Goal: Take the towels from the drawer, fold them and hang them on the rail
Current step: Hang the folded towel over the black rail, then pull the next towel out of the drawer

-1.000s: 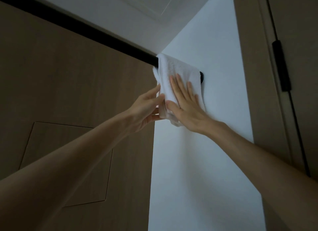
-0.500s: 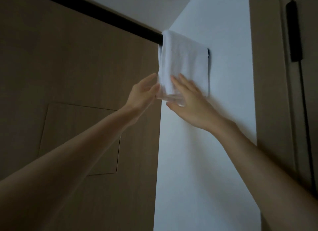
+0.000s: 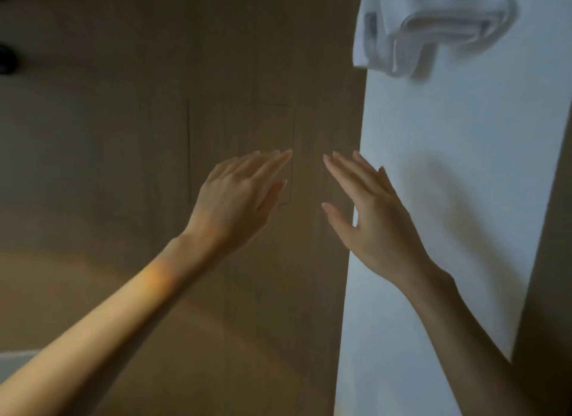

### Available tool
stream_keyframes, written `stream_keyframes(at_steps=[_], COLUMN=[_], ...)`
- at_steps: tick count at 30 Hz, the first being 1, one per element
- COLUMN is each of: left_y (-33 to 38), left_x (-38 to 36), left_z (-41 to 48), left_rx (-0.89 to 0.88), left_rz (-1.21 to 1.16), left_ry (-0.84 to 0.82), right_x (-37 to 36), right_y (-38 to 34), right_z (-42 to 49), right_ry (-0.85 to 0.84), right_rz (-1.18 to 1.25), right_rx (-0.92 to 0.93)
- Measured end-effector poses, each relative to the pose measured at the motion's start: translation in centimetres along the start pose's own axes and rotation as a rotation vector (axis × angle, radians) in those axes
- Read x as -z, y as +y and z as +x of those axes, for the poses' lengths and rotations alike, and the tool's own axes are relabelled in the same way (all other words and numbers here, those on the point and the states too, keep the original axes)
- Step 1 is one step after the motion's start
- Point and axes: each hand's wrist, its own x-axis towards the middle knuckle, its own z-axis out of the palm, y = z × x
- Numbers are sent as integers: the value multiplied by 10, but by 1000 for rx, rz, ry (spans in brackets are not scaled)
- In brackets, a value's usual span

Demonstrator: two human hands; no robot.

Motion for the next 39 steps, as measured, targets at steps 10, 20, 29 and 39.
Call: stream_keyframes(at_steps=[10, 20, 29, 39], left_y=[-32, -70, -60, -10], left_x=[36, 73, 45, -53], left_z=[-182, -350, -511, -710], left_rx=[172, 223, 394, 456], left_rz=[48, -43, -165, -199], left_ry=[-265, -522, -840, -1202], right_x=[-77, -142, -198, -301], right_y=[-91, -195, -238, -242], right_z=[-111, -241, -367, -577], right_ry=[-353, -647, -954, -1229], right_rz=[106, 146, 224, 255], right_rx=[4, -80, -258, -325])
